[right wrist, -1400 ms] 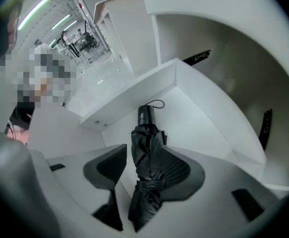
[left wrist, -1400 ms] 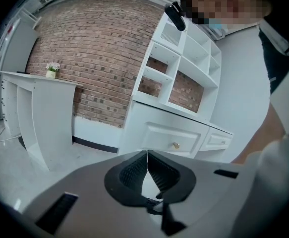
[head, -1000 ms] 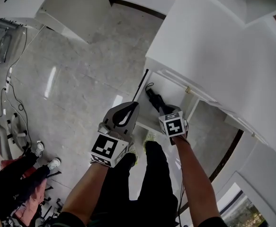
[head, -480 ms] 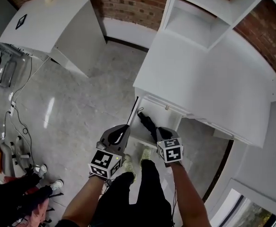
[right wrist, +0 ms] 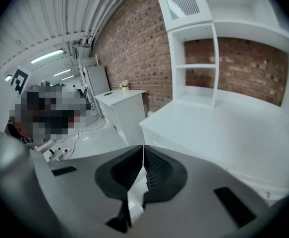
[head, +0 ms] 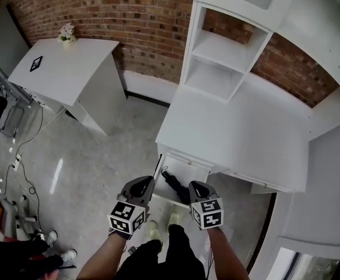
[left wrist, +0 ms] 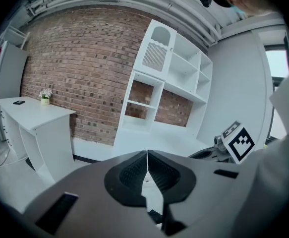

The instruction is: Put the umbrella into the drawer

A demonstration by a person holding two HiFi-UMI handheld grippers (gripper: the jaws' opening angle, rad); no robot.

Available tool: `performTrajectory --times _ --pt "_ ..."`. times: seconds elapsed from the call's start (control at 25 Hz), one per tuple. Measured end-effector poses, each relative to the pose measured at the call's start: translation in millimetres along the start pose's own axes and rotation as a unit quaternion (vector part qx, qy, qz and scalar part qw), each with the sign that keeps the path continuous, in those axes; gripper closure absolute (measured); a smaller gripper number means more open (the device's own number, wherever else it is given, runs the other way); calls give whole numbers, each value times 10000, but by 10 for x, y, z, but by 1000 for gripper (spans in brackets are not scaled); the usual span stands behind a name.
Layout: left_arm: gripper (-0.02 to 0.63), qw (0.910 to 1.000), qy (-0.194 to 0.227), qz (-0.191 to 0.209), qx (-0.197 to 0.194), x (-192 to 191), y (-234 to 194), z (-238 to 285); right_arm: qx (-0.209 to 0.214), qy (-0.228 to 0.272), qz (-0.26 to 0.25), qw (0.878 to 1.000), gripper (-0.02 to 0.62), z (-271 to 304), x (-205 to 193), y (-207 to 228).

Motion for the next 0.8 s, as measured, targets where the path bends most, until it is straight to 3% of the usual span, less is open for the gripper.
performTrajectory --times 0.32,0.8 --pt "597 9997 228 19 13 544 259 -322 -169 1032 105 9945 588 -790 695 -83" --pt "597 9954 860 402 -104 1330 603 -669 -397 2071 16 9775 588 -1592 1366 -143"
Point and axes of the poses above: the fingertips, and each gripper's own axes: z forward along the fingers, y to its right, x out of its top, the point moved 7 cm from there along -z, backward along the fingers, and after that the axes turned 3 degrees about -x, right-handed, at the moved point
